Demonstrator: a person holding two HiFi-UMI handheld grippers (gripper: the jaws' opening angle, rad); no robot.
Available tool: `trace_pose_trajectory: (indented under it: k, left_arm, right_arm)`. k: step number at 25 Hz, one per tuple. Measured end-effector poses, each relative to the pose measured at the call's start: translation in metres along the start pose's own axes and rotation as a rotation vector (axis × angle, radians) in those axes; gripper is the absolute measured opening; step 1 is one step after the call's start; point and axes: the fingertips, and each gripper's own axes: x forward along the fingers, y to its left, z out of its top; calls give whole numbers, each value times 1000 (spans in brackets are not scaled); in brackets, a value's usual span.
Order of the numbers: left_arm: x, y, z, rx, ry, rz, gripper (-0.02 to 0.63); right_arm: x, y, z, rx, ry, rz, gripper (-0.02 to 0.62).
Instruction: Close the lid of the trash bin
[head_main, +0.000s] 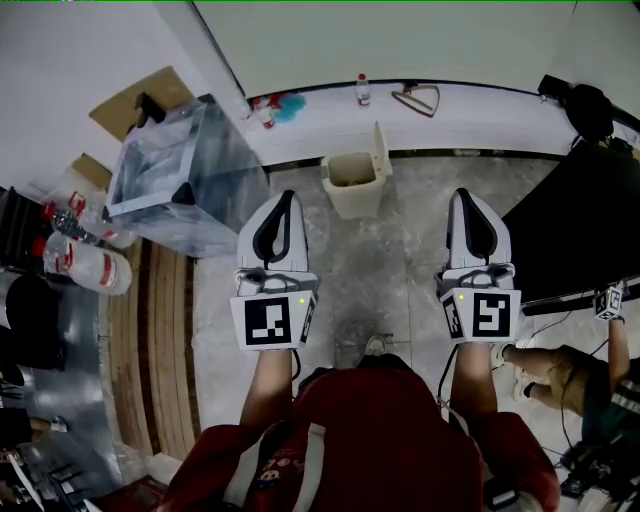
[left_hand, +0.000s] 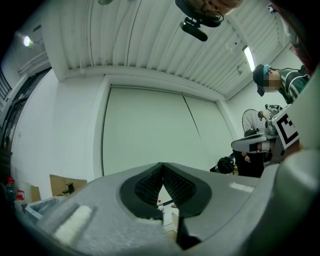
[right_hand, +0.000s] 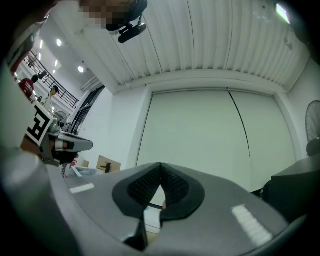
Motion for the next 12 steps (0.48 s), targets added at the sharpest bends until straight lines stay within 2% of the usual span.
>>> trace_pose_trajectory:
  k: [5, 12]
  left_arm:
    - [26, -7, -7, 8, 23, 10, 5]
    - [56, 5, -23, 10, 35, 25, 5]
  right_arm:
    - [18, -23, -15, 28, 5, 5, 0]
    - [52, -31, -33, 36, 13, 17, 0]
